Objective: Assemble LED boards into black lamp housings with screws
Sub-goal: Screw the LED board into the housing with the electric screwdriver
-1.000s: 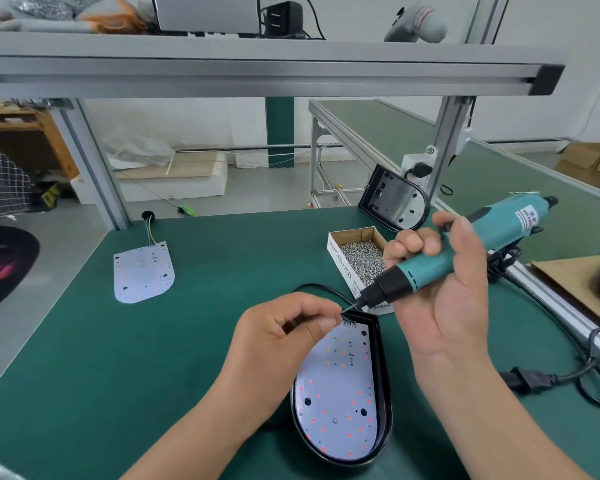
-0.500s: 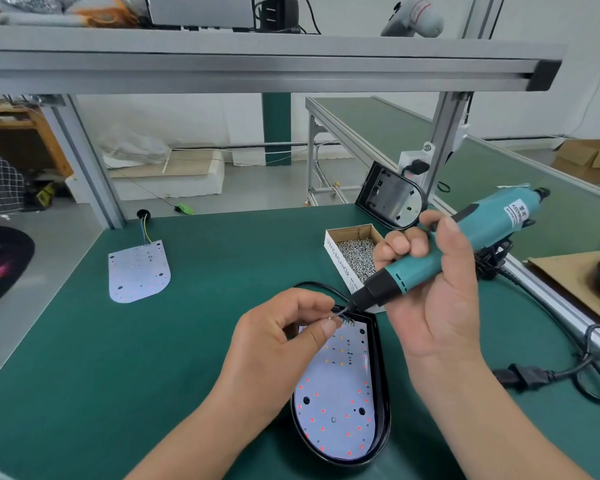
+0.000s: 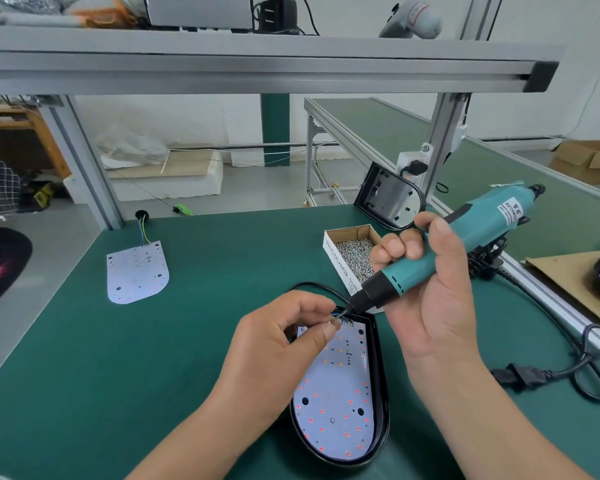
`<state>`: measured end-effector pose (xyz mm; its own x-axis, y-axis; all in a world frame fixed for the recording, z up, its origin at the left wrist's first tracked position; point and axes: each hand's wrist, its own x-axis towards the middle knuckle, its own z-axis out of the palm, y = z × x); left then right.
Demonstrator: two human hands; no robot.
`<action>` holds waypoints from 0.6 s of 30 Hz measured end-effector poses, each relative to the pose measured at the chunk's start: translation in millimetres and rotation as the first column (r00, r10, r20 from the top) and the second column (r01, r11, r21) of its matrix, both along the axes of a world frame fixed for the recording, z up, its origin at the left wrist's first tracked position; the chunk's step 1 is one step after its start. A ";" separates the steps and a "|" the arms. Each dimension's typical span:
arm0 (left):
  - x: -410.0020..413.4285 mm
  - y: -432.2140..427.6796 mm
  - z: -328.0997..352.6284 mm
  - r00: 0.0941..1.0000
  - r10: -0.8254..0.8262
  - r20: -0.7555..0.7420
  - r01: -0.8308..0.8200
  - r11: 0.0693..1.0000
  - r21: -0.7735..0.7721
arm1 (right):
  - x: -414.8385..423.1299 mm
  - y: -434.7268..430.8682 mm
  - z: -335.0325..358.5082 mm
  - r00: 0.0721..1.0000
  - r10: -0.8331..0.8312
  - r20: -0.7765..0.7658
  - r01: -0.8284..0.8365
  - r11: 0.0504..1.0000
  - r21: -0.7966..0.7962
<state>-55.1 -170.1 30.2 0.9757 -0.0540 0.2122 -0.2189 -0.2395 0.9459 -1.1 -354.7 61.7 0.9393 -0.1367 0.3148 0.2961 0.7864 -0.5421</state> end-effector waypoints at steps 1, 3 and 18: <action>-0.1 0.3 -0.9 1.000 0.004 0.005 -0.004 1.000 0.023 | -0.4 0.0 -0.2 1.000 0.002 0.004 -0.002 1.000 -0.009; -0.4 0.8 -2.6 1.000 0.008 0.017 -0.009 0.997 0.078 | -1.1 0.6 -0.5 1.000 0.003 0.023 -0.002 0.999 -0.044; -6.3 0.7 -2.1 0.998 0.005 0.056 -0.016 0.979 0.201 | 0.6 4.7 -4.3 0.999 0.045 -0.028 -0.046 0.998 -0.041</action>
